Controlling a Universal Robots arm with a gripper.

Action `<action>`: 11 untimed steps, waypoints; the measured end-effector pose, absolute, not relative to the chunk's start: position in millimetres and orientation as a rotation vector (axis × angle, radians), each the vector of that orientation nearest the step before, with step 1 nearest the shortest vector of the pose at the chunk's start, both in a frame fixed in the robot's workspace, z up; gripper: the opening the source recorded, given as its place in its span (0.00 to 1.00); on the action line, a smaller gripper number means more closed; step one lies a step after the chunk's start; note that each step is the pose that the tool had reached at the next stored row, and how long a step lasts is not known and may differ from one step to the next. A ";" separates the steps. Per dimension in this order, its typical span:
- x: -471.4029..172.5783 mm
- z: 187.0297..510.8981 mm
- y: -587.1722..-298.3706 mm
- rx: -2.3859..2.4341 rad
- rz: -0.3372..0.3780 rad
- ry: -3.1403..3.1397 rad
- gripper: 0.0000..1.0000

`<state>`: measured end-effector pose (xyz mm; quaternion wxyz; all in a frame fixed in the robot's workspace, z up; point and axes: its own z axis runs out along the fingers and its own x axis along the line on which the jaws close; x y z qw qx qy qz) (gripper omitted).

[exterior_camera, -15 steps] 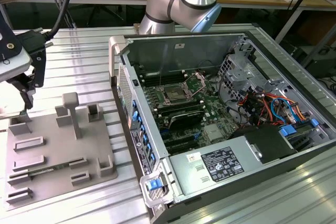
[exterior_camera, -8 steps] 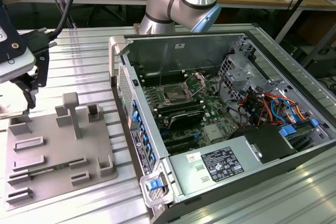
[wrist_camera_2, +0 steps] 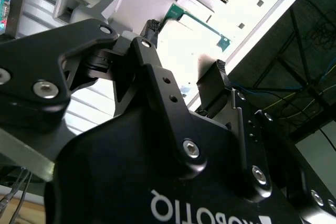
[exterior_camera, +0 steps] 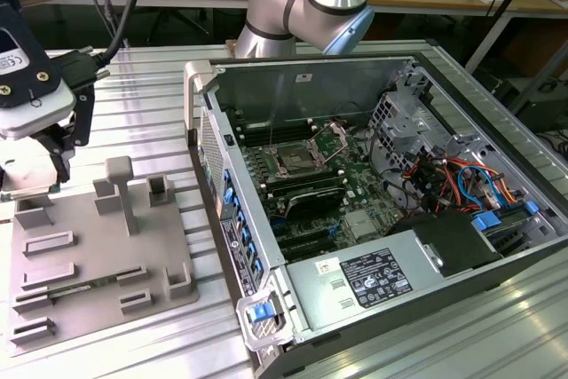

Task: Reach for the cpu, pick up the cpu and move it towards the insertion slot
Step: 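Pick up the cpu and move it towards the insertion slot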

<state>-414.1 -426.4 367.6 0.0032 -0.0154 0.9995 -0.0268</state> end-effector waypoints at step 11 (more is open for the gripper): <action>-410.5 375.3 -426.4 -0.048 -0.092 3.130 0.55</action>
